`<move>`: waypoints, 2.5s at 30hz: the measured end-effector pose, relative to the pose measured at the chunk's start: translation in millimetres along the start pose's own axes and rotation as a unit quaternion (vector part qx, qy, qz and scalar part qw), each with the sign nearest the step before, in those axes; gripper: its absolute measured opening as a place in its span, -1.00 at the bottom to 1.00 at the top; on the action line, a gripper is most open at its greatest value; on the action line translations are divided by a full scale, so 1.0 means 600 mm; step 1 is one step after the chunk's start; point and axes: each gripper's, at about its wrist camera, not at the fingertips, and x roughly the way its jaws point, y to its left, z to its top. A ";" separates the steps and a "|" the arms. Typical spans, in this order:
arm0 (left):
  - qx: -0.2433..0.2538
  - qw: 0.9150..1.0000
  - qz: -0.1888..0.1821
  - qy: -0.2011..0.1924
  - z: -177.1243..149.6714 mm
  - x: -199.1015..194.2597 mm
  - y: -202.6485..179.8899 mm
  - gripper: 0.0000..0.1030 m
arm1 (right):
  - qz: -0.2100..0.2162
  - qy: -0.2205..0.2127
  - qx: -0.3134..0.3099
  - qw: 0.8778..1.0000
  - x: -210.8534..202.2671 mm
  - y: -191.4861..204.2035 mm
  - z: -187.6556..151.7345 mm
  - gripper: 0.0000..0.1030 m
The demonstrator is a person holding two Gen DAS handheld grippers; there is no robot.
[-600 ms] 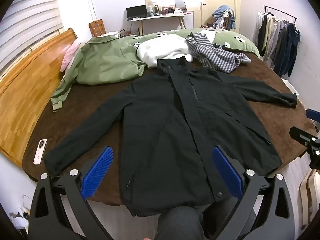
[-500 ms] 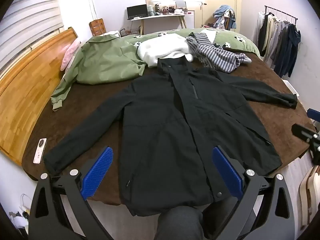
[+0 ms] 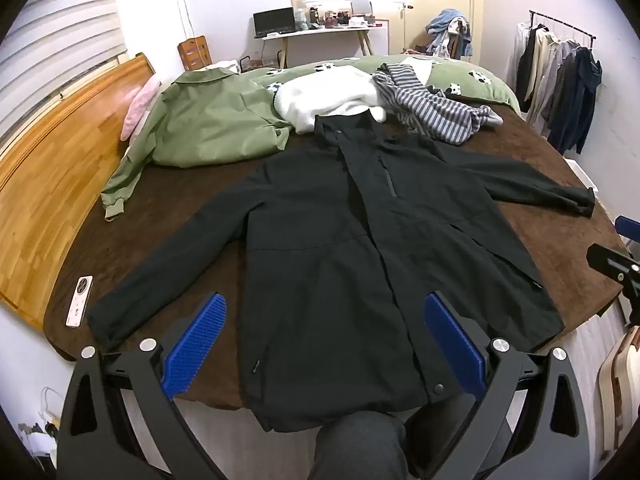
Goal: Fold large clothes
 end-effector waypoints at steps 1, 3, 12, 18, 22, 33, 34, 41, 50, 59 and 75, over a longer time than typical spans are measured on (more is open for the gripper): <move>0.000 1.000 0.000 0.000 0.001 -0.001 -0.001 0.88 | 0.000 0.000 -0.003 1.000 0.002 0.003 0.000 0.90; 0.004 1.000 -0.001 0.001 0.001 -0.002 -0.004 0.88 | -0.001 0.001 -0.009 1.000 0.005 0.006 -0.001 0.90; 0.003 1.000 -0.003 0.001 0.002 -0.004 -0.004 0.88 | 0.002 0.003 -0.017 1.000 0.001 0.016 0.002 0.89; 0.000 1.000 -0.005 -0.002 0.002 -0.005 -0.004 0.88 | 0.000 0.002 -0.020 1.000 0.002 0.015 -0.001 0.89; -0.001 1.000 -0.008 -0.001 0.002 -0.004 -0.004 0.88 | 0.001 0.005 -0.019 1.000 0.004 0.016 -0.002 0.89; 0.000 1.000 -0.005 -0.004 0.001 -0.004 -0.004 0.88 | -0.002 0.008 -0.016 1.000 0.011 0.018 -0.005 0.89; -0.001 1.000 -0.006 -0.003 0.001 -0.004 -0.004 0.88 | -0.001 0.009 -0.016 1.000 0.011 0.018 -0.005 0.89; 0.001 1.000 -0.004 -0.005 -0.001 -0.005 -0.007 0.88 | -0.005 0.007 -0.020 1.000 0.013 0.018 -0.007 0.90; 0.000 1.000 -0.005 -0.006 0.000 -0.005 -0.005 0.88 | -0.005 0.006 -0.019 1.000 0.014 0.019 -0.008 0.89; 0.008 1.000 -0.007 -0.006 0.003 -0.009 -0.007 0.88 | 0.001 0.009 -0.016 1.000 0.016 0.018 -0.009 0.89; 0.016 1.000 -0.016 0.008 0.014 0.021 -0.030 0.88 | 0.003 0.015 -0.008 1.000 0.049 0.004 -0.013 0.89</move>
